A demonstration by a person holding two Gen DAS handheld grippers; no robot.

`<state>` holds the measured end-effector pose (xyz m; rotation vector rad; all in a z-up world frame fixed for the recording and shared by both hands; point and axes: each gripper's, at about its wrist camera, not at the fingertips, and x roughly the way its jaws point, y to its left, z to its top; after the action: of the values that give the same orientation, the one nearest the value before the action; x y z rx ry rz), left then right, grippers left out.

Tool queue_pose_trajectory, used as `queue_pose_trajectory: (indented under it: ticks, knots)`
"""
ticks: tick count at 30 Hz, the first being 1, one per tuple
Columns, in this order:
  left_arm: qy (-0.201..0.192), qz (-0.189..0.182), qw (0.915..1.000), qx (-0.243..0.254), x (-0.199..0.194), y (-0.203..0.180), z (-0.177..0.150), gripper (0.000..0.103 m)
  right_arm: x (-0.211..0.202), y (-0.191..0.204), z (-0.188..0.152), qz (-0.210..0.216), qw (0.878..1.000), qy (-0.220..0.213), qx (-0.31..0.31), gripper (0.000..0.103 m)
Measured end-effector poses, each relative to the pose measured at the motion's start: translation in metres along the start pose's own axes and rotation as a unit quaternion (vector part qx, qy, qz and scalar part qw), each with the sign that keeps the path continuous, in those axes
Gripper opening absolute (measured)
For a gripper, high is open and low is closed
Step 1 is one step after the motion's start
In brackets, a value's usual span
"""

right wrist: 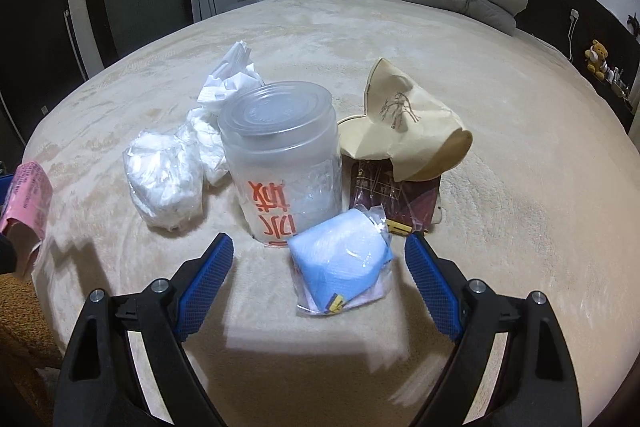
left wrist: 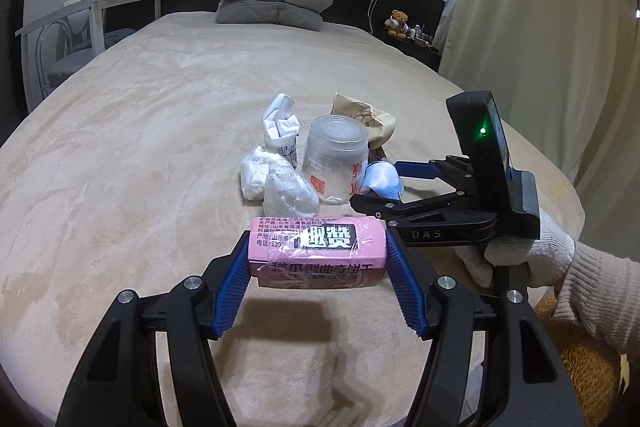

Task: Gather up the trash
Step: 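Grasp the blue-wrapped packet with the right tool while the left tool holds the cookie bar, then carry the cookie bar and blue packet down over the plastic bag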

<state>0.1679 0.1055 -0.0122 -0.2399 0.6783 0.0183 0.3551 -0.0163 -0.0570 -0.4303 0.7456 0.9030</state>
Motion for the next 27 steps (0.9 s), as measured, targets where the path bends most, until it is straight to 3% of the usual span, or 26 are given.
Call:
queue_pose_trajectory:
  ticks: [3,6,10,18,27]
  knots:
    - [-0.002,-0.003,1.0,-0.001,-0.002,0.001,0.0,0.063,0.006,-0.002,0.002,-0.006,1.0,0.001,0.005,0.086]
    - [-0.003,-0.005,1.0,-0.001,-0.002,0.002,-0.001,0.063,0.011,-0.007,0.003,-0.007,1.0,0.008,0.014,0.079]
    - [-0.004,-0.004,1.0,0.0,-0.003,0.002,-0.002,0.063,0.012,-0.004,0.002,-0.01,1.0,0.015,0.002,0.053]
    - [-0.009,-0.001,1.0,0.001,-0.004,0.0,-0.001,0.063,-0.016,-0.008,-0.008,-0.003,1.0,-0.005,0.011,0.053]
    - [-0.03,0.002,0.9995,-0.011,-0.016,-0.001,0.0,0.063,-0.074,-0.005,-0.023,0.008,0.999,-0.044,0.03,0.053]
